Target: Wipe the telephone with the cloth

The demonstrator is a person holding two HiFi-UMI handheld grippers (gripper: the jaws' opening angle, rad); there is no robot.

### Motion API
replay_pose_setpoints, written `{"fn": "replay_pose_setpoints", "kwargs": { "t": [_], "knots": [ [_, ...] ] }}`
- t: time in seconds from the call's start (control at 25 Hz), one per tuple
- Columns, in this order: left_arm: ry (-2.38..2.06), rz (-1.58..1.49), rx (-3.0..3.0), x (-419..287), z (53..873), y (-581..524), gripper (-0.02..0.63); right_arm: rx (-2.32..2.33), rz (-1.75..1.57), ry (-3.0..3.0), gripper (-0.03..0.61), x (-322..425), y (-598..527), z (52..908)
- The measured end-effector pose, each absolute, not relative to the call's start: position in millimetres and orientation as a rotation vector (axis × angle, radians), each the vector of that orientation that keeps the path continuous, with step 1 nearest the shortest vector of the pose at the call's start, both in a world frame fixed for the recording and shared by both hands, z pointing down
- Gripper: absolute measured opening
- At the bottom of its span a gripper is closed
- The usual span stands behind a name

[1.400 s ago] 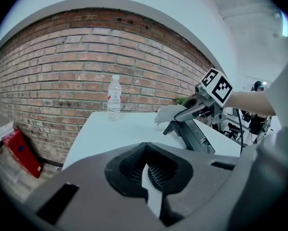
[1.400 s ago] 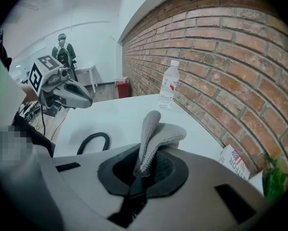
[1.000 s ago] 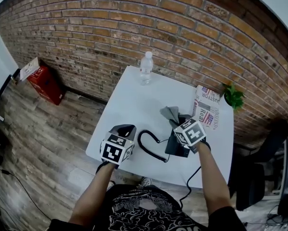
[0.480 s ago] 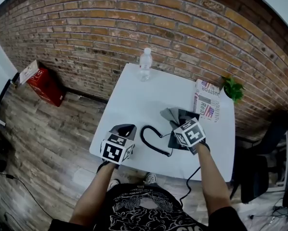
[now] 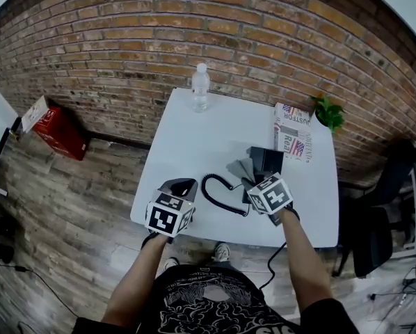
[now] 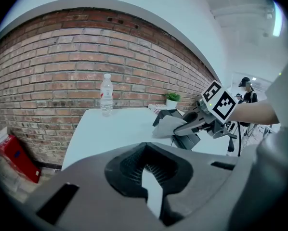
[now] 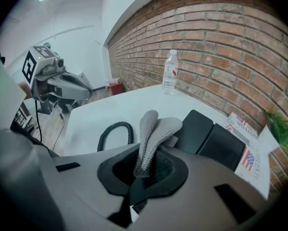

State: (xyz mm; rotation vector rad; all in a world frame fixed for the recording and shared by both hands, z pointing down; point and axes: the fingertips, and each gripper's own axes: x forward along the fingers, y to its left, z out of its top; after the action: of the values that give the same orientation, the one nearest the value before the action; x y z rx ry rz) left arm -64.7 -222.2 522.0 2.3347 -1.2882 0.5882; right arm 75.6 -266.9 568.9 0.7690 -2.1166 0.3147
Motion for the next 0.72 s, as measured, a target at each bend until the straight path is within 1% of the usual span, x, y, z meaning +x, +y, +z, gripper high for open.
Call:
{"fn": "replay_pose_setpoints", "kwargs": {
  "t": [0.72],
  "knots": [
    [-1.188,0.622,2.393,-56.4,527.3,-196.3,0.005,0.878,0.435,-2.095,0.009,82.9,-215.2,589.8]
  ]
}}
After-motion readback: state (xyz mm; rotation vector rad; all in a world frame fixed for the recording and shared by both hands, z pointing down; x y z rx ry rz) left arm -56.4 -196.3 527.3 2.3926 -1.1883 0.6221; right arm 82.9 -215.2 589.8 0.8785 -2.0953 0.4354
